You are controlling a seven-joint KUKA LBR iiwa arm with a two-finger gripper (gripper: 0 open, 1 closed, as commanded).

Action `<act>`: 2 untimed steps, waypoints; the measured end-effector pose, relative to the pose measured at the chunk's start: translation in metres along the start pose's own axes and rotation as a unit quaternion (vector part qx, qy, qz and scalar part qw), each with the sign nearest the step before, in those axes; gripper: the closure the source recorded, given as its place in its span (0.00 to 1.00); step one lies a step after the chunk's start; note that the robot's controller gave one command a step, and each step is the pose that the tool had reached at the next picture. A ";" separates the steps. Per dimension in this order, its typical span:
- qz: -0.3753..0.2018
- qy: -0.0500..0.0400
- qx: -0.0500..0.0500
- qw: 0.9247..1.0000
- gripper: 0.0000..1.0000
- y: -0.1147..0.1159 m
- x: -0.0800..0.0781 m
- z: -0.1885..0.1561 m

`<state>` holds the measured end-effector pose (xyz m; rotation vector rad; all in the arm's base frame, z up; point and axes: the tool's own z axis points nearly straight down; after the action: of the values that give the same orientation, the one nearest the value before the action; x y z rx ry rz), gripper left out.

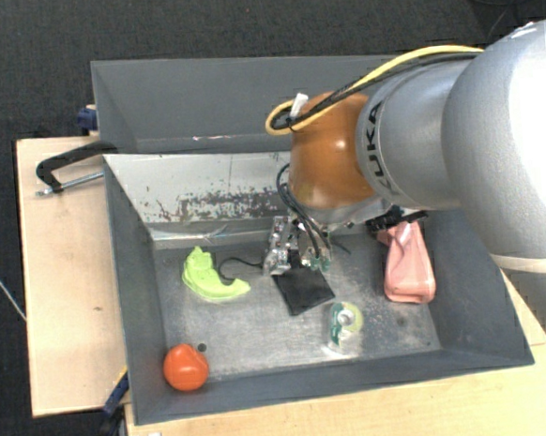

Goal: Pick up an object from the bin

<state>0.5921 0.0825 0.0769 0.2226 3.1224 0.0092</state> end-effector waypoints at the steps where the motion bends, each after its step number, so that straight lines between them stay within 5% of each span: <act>1: 0.000 0.000 0.000 1.000 1.00 0.000 0.000 0.000; 2: -0.003 0.006 0.003 1.000 1.00 -0.001 0.003 -0.044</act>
Offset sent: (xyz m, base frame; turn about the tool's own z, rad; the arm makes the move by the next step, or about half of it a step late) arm -0.0006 0.0004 0.1195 -0.0179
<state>0.5886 0.0818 0.1207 0.2131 3.1359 0.0020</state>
